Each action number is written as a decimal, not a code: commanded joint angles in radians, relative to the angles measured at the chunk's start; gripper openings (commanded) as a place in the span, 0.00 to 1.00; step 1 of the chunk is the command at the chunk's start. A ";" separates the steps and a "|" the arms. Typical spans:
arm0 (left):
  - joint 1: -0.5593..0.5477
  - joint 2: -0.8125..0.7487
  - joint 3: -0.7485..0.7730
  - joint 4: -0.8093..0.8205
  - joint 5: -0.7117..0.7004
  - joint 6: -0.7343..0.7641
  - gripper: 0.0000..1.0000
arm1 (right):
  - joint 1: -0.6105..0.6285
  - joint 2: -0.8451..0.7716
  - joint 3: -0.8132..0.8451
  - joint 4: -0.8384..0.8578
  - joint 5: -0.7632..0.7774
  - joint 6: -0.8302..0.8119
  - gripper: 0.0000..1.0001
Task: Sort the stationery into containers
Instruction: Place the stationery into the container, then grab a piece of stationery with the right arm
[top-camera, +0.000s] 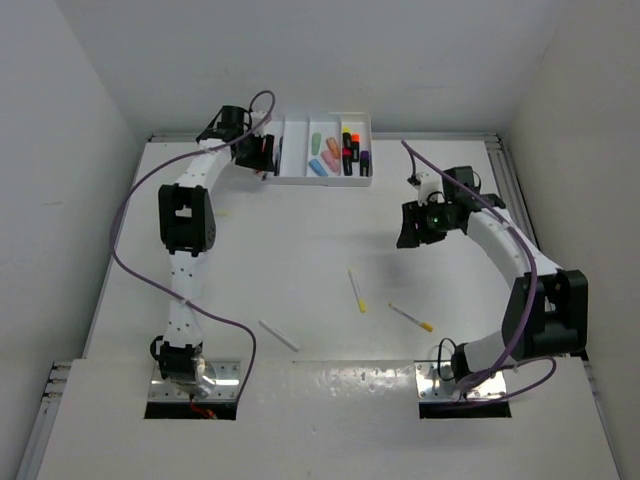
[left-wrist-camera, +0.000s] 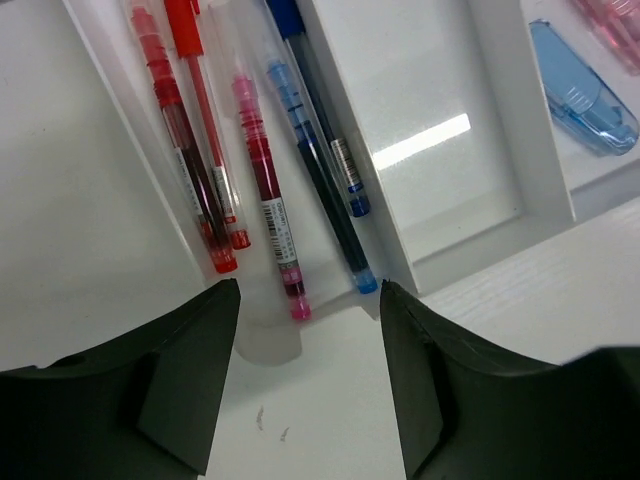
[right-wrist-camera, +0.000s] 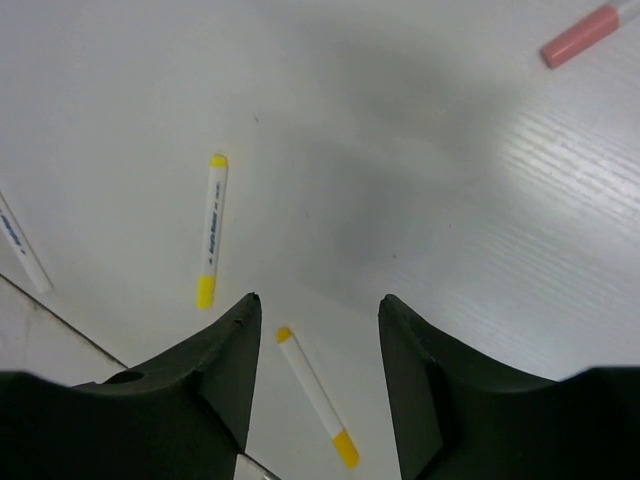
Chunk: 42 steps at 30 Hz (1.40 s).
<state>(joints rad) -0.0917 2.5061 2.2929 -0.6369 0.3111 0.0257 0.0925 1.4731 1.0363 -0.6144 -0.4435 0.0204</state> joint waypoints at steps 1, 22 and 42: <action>0.026 -0.111 0.045 0.040 0.054 -0.015 0.65 | 0.041 -0.069 -0.036 -0.039 0.051 -0.103 0.48; -0.020 -1.110 -0.886 0.215 0.275 -0.015 0.66 | 0.398 -0.215 -0.397 -0.090 0.400 -0.277 0.30; -0.109 -1.342 -1.248 0.393 0.396 -0.084 0.66 | 0.503 -0.108 -0.498 0.035 0.479 -0.362 0.05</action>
<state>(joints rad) -0.1783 1.1828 1.0935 -0.3058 0.6464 -0.0284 0.5755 1.3533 0.5426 -0.6373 0.0090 -0.2928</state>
